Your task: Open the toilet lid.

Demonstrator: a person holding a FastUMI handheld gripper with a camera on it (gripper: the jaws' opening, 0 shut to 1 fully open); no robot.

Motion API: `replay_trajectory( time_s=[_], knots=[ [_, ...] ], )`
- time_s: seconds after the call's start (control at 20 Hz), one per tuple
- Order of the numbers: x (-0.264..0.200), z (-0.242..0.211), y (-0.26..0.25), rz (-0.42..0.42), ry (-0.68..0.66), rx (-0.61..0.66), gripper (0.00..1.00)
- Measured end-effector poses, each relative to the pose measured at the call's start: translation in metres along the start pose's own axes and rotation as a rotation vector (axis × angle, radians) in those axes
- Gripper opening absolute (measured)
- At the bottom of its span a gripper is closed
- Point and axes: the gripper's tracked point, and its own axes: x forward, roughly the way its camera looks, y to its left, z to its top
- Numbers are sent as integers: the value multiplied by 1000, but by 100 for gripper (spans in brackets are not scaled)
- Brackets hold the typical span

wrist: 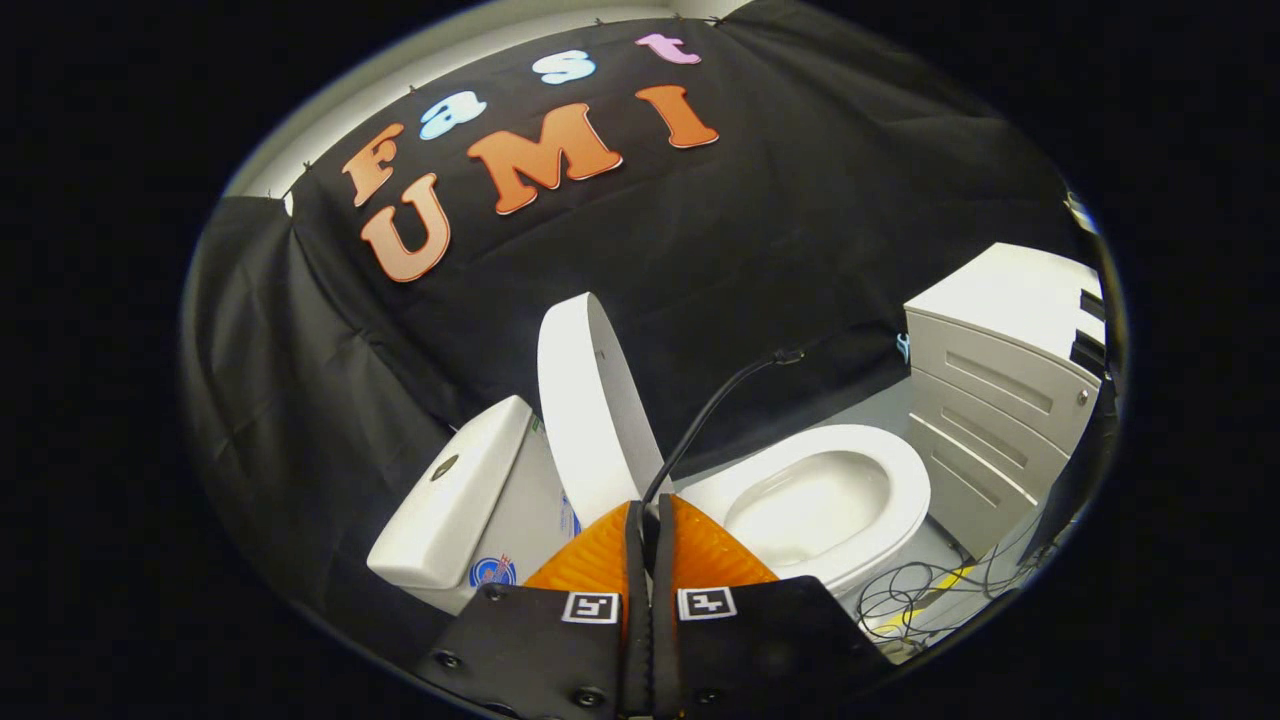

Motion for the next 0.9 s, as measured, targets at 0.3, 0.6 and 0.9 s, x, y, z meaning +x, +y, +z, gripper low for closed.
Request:
replay_trajectory(
  time_s=[0.3, 0.6, 0.9],
  knots=[
    [-1, -9, 27, 18, 3, -86, 8],
    [0, -19, 49, 34, 3, -159, 8],
    [0, -30, 71, 59, 11, -212, 8]
  ],
)
